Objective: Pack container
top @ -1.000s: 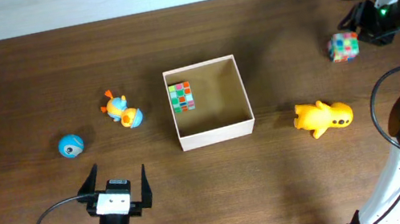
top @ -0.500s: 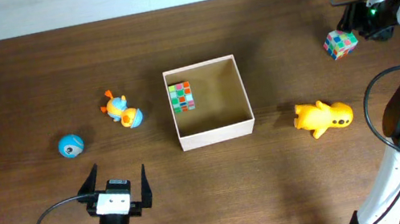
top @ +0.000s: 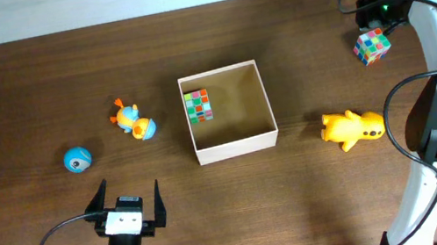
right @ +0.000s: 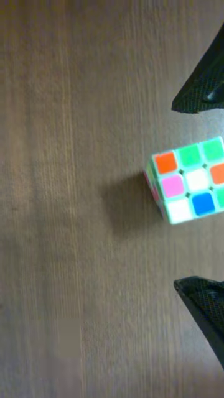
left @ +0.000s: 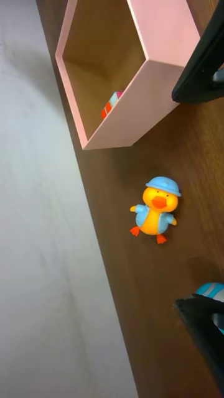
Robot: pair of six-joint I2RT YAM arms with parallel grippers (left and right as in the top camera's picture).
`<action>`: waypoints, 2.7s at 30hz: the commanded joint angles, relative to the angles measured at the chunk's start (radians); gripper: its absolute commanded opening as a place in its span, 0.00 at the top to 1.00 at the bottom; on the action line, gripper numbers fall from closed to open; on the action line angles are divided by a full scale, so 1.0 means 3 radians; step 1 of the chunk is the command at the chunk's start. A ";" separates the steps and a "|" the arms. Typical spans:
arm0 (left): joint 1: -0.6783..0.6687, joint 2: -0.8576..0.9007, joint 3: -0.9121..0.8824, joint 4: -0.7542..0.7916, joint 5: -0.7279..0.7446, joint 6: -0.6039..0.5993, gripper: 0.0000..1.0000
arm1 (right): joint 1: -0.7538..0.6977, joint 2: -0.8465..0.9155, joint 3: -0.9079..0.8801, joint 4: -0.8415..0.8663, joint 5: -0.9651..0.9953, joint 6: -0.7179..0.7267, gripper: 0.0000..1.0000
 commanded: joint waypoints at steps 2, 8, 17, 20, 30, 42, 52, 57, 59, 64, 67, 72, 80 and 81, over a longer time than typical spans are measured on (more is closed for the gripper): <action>0.0019 -0.0015 -0.0006 -0.0025 0.0001 0.0053 0.01 | -0.0006 0.0153 0.0053 0.0088 0.0228 -0.0113 0.19; 0.0019 -0.0015 -0.0006 -0.0025 0.0001 0.0053 0.01 | 0.0000 0.0384 0.0053 0.0104 0.0224 -0.0112 0.19; 0.0019 -0.0015 -0.0006 -0.0025 0.0001 0.0053 0.01 | -0.0004 0.0604 0.0050 0.0109 0.0225 -0.0111 0.19; 0.0019 -0.0015 -0.0006 -0.0025 0.0001 0.0053 0.01 | -0.0004 0.0651 0.0050 0.0085 0.0224 -0.0109 0.19; 0.0019 -0.0015 -0.0006 -0.0025 0.0001 0.0053 0.01 | -0.0001 0.0675 0.0013 -0.0225 0.0212 -0.0098 0.24; 0.0019 -0.0015 -0.0006 -0.0025 0.0001 0.0053 0.01 | -0.0001 0.0675 0.0013 -0.0189 -0.0017 -0.0098 0.31; 0.0019 -0.0015 -0.0006 -0.0025 0.0001 0.0053 0.01 | -0.0001 0.0676 0.0013 0.0031 -0.0014 -0.0099 0.28; 0.0019 -0.0015 -0.0006 -0.0025 0.0001 0.0053 0.01 | -0.0001 0.0676 0.0013 -0.0019 -0.0015 -0.0099 0.42; 0.0019 -0.0015 -0.0006 -0.0025 0.0001 0.0053 0.01 | -0.0001 0.0676 0.0013 -0.0055 -0.0015 -0.0099 0.46; 0.0019 -0.0015 -0.0006 -0.0025 0.0001 0.0053 0.01 | -0.0001 0.0676 0.0013 -0.0127 -0.0015 -0.0099 0.47; 0.0019 -0.0015 -0.0006 -0.0025 0.0001 0.0053 0.01 | 0.0000 0.0675 0.0013 -0.0145 -0.0018 -0.0098 0.47; 0.0019 -0.0015 -0.0006 -0.0025 0.0001 0.0053 0.01 | 0.0000 0.0673 0.0051 -0.0179 -0.0081 -0.0020 0.47; 0.0019 -0.0015 -0.0006 -0.0025 0.0001 0.0053 0.01 | 0.0000 0.0666 0.0470 -0.0519 -0.0310 -0.0009 0.47; 0.0019 -0.0015 -0.0006 -0.0025 0.0001 0.0053 0.01 | 0.0000 0.0666 0.0539 -0.0584 -0.0331 -0.0009 0.47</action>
